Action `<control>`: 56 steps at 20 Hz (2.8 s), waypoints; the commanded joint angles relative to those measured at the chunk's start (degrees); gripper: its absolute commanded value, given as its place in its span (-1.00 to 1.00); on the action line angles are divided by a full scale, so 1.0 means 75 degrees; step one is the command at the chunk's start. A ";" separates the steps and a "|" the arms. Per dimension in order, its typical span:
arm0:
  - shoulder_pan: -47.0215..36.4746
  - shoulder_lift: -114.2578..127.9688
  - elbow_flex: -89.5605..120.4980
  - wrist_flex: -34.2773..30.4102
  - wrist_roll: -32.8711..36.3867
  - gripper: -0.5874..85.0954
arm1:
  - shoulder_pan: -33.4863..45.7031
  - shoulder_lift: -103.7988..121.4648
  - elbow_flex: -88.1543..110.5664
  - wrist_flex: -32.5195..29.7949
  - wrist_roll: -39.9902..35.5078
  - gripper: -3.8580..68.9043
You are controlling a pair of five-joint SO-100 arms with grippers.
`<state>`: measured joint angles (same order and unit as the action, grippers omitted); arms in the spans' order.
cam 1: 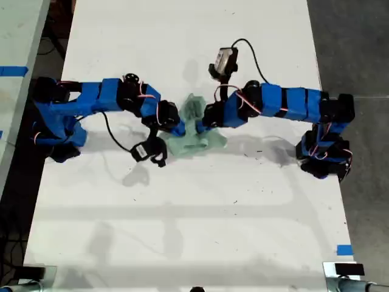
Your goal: Fold t shirt
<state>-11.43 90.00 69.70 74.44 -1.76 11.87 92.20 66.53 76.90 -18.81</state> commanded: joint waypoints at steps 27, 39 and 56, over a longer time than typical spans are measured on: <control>0.1254 1.5551 1.5176 -0.2637 0.0645 -0.99 | -0.1219 1.4508 1.4754 0.0070 0.0387 -0.88; 0.0984 1.5551 1.5141 -0.2332 0.0645 -0.99 | -0.0938 1.4496 1.4461 0.0586 0.0832 -0.88; 0.0961 1.5551 1.5293 -0.2168 -0.0656 -0.82 | -0.0809 1.4496 1.4555 0.0457 0.0867 -0.85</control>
<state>-4.04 206.10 183.69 58.45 -6.24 6.94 200.57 173.85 81.12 -11.51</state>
